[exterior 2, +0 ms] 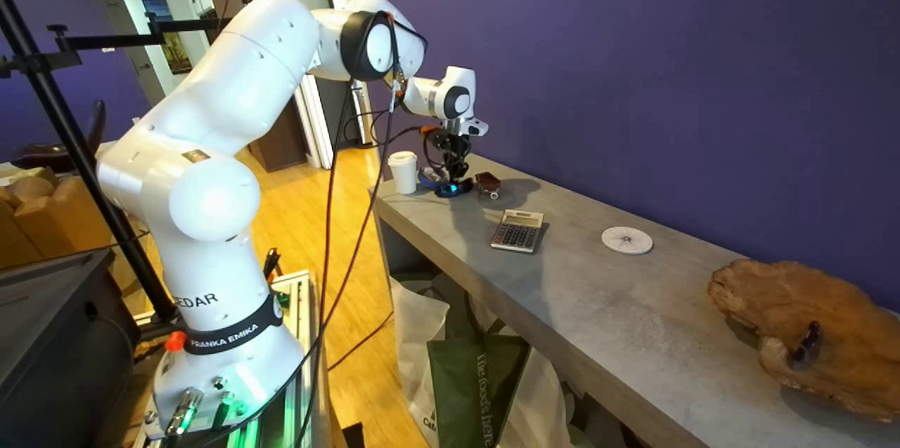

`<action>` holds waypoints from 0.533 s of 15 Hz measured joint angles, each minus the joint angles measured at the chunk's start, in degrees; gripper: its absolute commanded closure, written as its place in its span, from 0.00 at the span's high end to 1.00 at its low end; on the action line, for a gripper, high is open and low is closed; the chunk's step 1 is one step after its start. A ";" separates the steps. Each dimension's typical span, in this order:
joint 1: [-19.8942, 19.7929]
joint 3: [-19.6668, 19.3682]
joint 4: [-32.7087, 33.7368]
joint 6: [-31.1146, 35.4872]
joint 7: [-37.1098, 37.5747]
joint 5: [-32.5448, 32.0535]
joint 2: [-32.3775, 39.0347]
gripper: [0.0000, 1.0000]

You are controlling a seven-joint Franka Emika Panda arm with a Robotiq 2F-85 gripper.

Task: Put the sunglasses on the wooden plate

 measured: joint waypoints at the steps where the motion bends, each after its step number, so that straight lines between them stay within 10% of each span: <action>1: 0.11 0.29 0.36 -0.73 -0.38 0.00 -0.06 0.03; 8: 1.80 0.88 -0.46 -9.63 0.04 -1.59 -6.29 0.03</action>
